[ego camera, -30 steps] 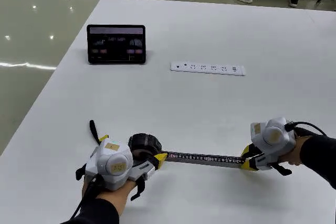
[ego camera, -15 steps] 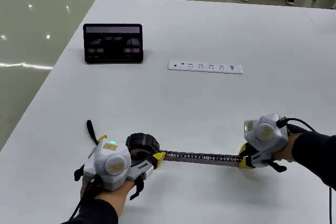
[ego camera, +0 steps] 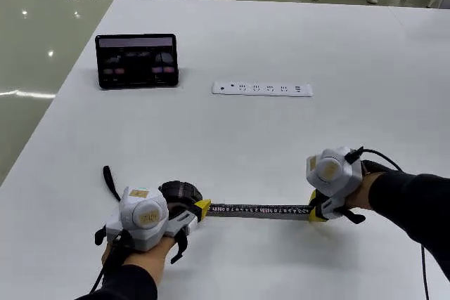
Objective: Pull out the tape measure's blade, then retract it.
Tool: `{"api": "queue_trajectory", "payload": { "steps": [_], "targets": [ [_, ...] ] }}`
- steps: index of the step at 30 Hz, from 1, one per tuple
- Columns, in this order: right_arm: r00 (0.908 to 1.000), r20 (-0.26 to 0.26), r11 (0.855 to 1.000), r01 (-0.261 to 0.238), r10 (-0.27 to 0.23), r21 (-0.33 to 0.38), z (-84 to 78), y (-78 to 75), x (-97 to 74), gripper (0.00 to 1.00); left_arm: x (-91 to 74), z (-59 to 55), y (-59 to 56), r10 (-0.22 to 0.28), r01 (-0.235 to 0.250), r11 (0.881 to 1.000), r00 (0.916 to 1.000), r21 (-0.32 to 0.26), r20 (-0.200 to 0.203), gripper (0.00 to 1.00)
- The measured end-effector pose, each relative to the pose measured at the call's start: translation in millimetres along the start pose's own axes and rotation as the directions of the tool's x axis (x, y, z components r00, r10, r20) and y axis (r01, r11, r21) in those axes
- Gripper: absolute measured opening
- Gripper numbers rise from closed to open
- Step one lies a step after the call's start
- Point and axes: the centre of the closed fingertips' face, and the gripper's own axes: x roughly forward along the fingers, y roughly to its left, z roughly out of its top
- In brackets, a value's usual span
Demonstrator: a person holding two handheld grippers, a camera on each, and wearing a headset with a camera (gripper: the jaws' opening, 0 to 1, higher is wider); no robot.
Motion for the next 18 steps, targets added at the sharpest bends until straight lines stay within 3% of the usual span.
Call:
{"api": "queue_trajectory", "payload": {
  "steps": [10,13,18],
  "targets": [
    [0.9998,-0.018,0.999,-0.005,0.005,0.036,-1.9,-0.9,-0.2,0.1,8.5,-6.1,-8.6,0.015,-0.017,0.998,0.9994,-0.059,-0.033,0.76],
    [0.9998,-0.017,0.999,-0.006,0.006,0.036,-2.1,-1.0,-0.4,0.1,11.0,-8.2,-10.1,0.021,-0.023,0.999,0.9985,-0.047,-0.05,0.68],
    [0.9997,-0.021,0.999,-0.007,0.007,0.039,-2.4,-1.7,-0.3,0.11,14.4,-8.8,-4.0,0.038,-0.043,0.996,0.9972,-0.084,-0.065,0.65]
  ]
}}
